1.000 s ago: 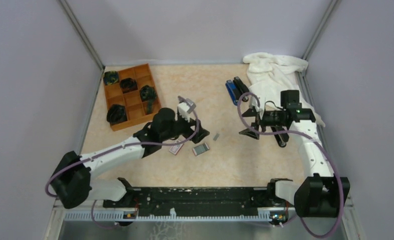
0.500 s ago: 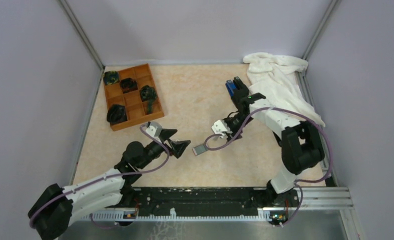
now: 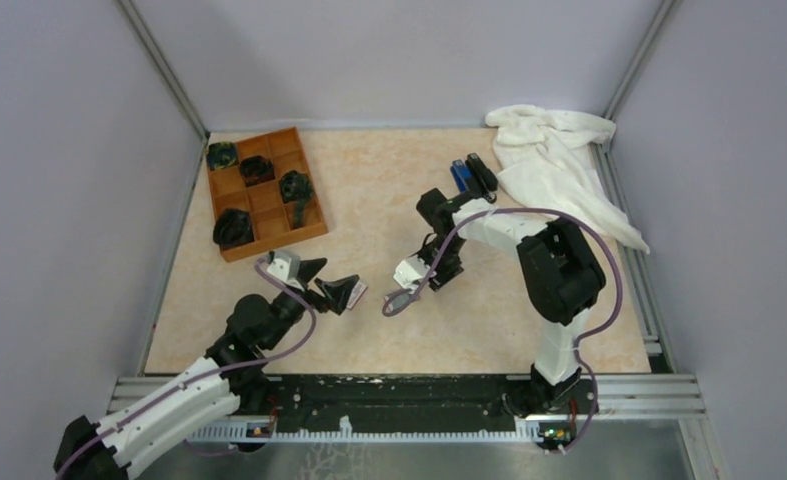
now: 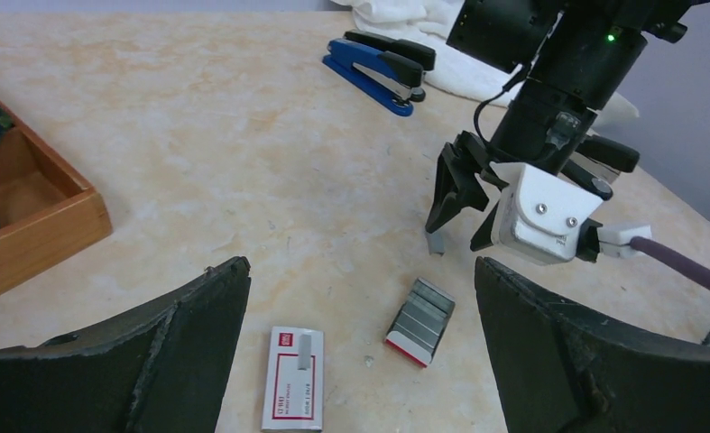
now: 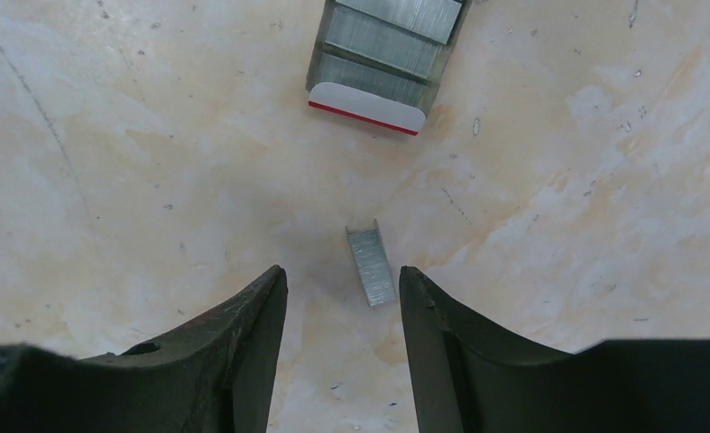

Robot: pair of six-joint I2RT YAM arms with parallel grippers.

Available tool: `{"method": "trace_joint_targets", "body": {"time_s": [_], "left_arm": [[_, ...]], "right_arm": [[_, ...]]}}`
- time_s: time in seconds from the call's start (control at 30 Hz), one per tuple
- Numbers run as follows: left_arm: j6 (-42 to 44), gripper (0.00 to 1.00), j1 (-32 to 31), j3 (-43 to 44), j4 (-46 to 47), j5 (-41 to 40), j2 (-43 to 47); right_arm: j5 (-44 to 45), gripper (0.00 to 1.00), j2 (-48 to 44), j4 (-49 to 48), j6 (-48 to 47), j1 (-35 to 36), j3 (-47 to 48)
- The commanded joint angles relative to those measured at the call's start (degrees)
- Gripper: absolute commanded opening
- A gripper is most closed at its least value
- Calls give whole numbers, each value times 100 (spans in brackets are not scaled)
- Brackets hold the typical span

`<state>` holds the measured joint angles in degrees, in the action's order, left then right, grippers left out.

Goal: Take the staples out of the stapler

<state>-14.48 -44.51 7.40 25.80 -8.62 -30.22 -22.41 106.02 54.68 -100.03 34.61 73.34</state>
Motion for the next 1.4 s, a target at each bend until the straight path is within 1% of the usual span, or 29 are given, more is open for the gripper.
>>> {"method": "trace_joint_targets", "body": {"time_s": [0.0,0.13,0.3,0.43,0.63,0.8,1.0,1.13,1.37], "left_arm": [[363,99,30,18,-891,-640,560],[405,99,31,-72,-1152,-806,923],[339,99,30,-172,-1285,-825,1171],[315,99,30,-191,-1339,-821,1236],[299,99,30,-211,-1336,-813,1251],[250,99,35,-243,-1327,-795,1258],[138,99,30,-288,-1323,-711,1293],[49,99,31,-313,-1306,-654,1292],[-103,99,30,-335,-1250,-523,1289]], "right_arm": [[429,48,178,-161,70,252,317],[628,46,260,-198,93,381,357],[879,36,398,-122,173,558,461],[1021,30,446,-150,236,645,449],[1071,28,414,-182,288,716,340],[1084,20,403,-265,384,723,242],[1017,13,246,-628,773,723,-10],[881,10,35,-839,1328,722,-152],[641,4,-672,-1520,3315,714,-469]]}}
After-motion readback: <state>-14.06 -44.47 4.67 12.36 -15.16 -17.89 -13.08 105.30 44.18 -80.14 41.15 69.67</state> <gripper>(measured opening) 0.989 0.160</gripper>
